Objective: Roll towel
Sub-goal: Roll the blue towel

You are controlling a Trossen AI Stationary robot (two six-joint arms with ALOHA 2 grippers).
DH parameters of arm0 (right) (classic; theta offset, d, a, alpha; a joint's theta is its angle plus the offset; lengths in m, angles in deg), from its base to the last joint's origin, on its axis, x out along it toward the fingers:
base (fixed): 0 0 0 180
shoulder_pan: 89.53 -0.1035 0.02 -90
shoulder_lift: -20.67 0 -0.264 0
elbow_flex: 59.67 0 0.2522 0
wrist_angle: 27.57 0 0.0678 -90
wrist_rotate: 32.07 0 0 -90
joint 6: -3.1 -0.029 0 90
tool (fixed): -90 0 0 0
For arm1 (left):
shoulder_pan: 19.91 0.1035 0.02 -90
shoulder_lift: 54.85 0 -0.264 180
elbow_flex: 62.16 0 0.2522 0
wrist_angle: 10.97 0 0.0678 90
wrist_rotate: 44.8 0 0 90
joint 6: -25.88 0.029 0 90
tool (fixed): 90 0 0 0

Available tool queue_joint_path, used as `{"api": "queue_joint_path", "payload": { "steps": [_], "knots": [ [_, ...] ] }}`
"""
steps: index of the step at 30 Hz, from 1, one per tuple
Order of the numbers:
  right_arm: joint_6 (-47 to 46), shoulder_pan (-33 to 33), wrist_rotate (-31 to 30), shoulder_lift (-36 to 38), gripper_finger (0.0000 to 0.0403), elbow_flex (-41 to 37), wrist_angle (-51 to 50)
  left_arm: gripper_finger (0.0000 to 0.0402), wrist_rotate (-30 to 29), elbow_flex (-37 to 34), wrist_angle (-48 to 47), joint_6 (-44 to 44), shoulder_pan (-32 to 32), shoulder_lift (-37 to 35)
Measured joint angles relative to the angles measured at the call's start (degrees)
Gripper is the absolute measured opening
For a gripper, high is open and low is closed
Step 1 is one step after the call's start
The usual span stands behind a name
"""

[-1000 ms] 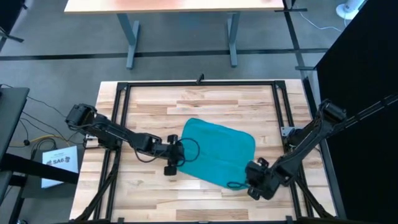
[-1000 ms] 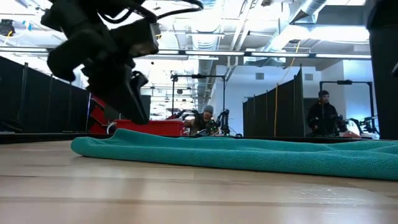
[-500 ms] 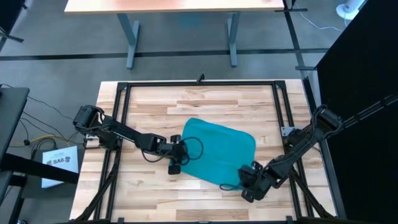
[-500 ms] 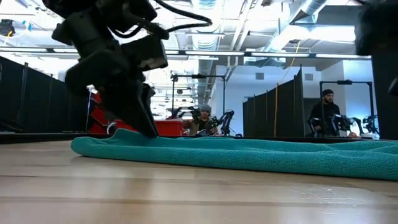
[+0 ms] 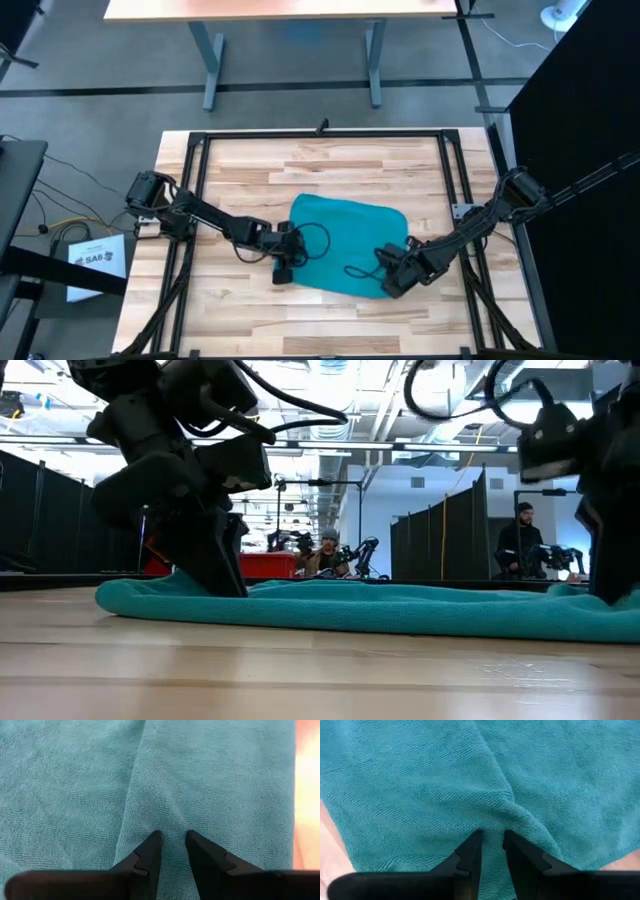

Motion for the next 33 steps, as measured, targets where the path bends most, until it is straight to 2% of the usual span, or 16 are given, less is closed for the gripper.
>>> {"api": "queue_joint_path", "payload": {
  "steps": [8, 14, 18, 22, 28, 33],
  "knots": [
    [-2.4, -3.7, 0.4, 3.4, 0.0072, 3.6, -5.0, 0.0081, 0.1, 0.0, -0.3, -1.3, -0.5, 0.0],
    [-14.0, -11.7, 0.6, 4.8, 0.0072, 3.7, -6.1, 0.0081, 0.1, 0.0, -0.2, -1.4, -0.5, 0.1],
    [-27.3, -16.5, -3.6, 4.8, 0.0072, 3.7, -8.9, 0.0081, 0.1, 0.0, 0.0, -1.3, -0.5, 0.1],
    [-38.6, -21.4, -13.8, 4.8, 0.0072, 1.9, -6.1, 0.0081, 0.1, -0.1, 0.0, -1.0, -0.5, 0.1],
    [-48.1, -25.4, -15.5, 4.8, 0.0091, -5.6, 0.7, 0.0081, 0.1, -0.1, 0.0, -1.0, -0.5, 0.1],
    [-50.1, -25.5, -18.0, 4.8, 0.0126, -11.1, 6.4, 0.0081, 0.4, -0.1, -0.1, -1.0, -0.5, 0.1]
  ]
}}
